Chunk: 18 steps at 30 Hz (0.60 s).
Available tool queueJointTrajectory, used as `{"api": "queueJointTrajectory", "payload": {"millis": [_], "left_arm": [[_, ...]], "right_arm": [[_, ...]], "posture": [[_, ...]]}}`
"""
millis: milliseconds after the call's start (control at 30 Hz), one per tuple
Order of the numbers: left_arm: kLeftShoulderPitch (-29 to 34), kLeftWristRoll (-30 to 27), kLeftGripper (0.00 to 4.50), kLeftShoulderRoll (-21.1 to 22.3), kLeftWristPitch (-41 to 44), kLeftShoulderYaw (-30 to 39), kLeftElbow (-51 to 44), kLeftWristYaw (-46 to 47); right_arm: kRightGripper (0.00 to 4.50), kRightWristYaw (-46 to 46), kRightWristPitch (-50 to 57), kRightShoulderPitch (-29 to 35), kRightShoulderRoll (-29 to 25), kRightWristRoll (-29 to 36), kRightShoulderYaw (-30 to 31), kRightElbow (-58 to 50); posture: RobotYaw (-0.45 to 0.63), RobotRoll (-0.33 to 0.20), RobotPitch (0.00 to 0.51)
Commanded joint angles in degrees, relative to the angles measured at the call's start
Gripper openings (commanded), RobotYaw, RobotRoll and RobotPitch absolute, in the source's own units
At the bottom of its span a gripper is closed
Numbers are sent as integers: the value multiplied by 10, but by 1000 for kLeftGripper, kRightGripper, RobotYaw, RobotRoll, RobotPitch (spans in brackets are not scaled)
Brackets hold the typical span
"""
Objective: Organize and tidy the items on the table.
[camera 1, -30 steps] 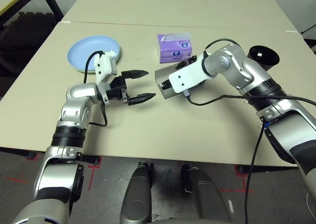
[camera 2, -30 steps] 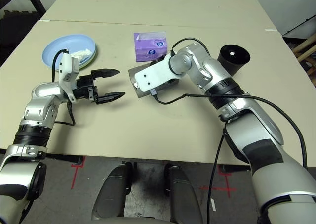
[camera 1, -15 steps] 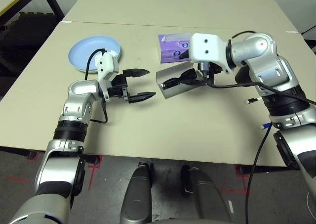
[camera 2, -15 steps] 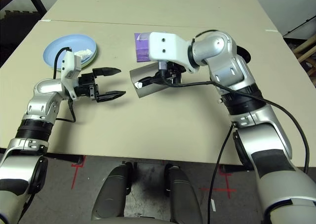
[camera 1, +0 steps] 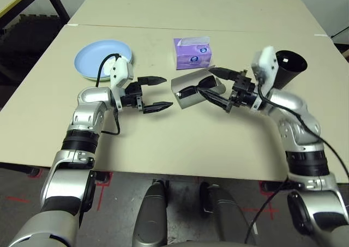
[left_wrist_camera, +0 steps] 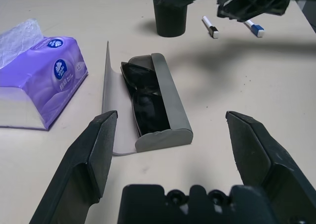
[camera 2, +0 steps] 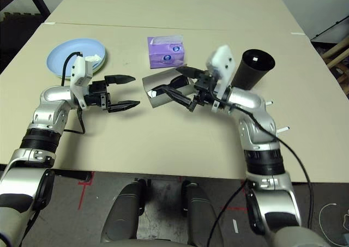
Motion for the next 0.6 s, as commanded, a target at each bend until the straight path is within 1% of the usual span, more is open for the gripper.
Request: {"api": "queueJointTrajectory", "payload": {"millis": [33,133,233,333,500,600], "left_arm": [[0,6,4500,1,-2,-5,10,-8],[-4,8,4500,0,-3,-6,19,-8],[-11,12,4500,-1,-11,-5,38,-9],[-19,21,4500,-4,-31,-6,60,-9],[-39,37,4500,-14,-67,-6,103,3],[-53,46,4500,-21,-88,-4,130,15]], "right_arm": [[4474,-17,-43,21,-4,25,-22,6],[4474,-1,-103,37,-29,23,-32,54],[4474,17,-181,47,-62,7,-36,116],[4474,19,-226,50,-83,5,-37,153],[4474,22,-260,61,-103,12,-34,179],[4474,22,-258,72,-109,20,-32,175]], "posture": [[134,0,205],[130,0,207],[126,0,208],[121,0,210],[109,0,213],[106,0,214]]}}
